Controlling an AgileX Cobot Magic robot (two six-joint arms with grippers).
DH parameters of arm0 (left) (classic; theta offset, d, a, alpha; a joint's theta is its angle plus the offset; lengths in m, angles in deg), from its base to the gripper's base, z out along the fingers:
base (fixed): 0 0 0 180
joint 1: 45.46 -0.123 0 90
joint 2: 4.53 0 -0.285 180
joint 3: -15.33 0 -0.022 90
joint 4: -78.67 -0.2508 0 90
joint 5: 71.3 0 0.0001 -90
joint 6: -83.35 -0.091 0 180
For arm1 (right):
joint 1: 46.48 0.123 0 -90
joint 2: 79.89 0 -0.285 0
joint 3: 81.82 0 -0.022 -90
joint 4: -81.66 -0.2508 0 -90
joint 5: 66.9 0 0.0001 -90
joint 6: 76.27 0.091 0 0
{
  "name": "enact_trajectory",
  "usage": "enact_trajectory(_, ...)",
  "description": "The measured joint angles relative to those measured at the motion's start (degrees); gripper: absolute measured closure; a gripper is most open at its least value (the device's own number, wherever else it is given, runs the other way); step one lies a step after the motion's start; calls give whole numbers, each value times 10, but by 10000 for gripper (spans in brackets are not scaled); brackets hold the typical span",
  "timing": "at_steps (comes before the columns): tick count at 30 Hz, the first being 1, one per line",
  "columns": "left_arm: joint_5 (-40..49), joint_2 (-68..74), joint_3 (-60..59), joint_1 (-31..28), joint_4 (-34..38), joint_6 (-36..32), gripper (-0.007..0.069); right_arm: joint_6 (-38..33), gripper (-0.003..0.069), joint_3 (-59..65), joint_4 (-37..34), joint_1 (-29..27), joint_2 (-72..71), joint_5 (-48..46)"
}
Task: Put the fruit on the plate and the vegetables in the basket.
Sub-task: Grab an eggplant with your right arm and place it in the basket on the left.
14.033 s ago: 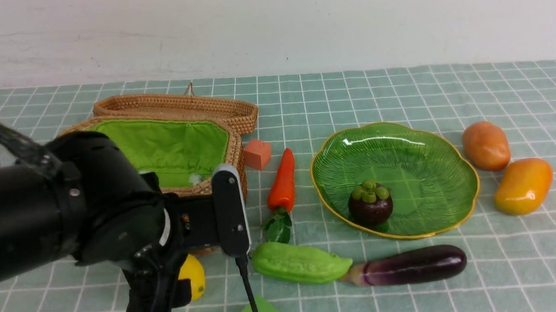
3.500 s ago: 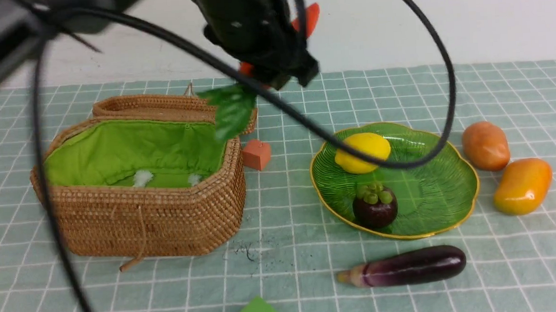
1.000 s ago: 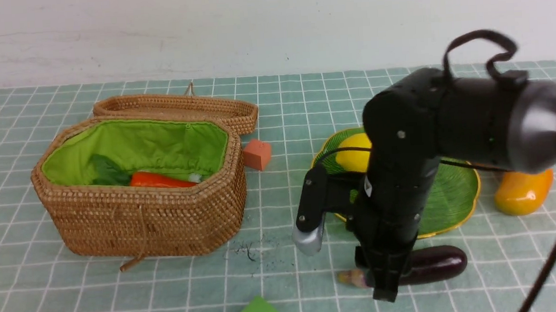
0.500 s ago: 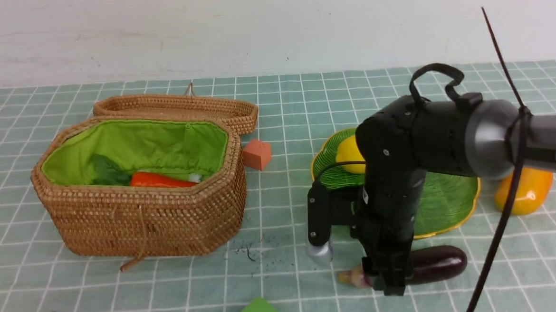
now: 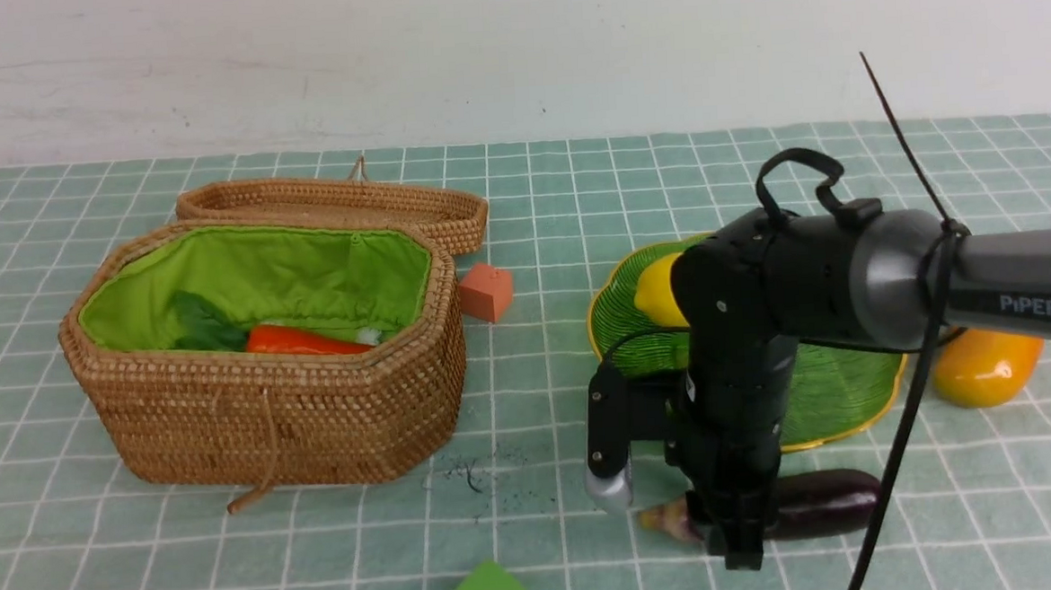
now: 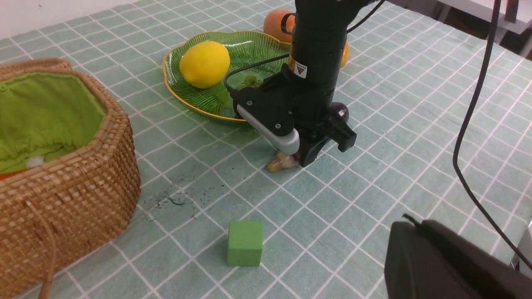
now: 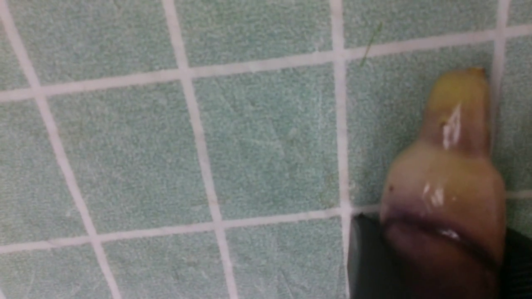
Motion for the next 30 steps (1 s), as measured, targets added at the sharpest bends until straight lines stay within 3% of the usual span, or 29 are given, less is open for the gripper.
enact_trajectory(7,-1,0,0,0,0,0,638,29,359,-8,-6,1,1,-16)
enact_trajectory(14,-51,0,0,0,7,-1,638,152,359,-91,-103,1,-59,-100)
enact_trajectory(19,-86,0,0,0,11,-1,638,182,359,-194,-154,3,-98,-100)
enact_trajectory(23,-130,0,0,0,14,-1,638,151,359,-292,-197,16,-88,-45)
enact_trajectory(27,-173,0,0,0,17,-1,638,34,359,-424,-323,45,-22,65)
enact_trajectory(30,-190,0,0,0,17,-1,638,-10,359,-459,-371,58,14,112)
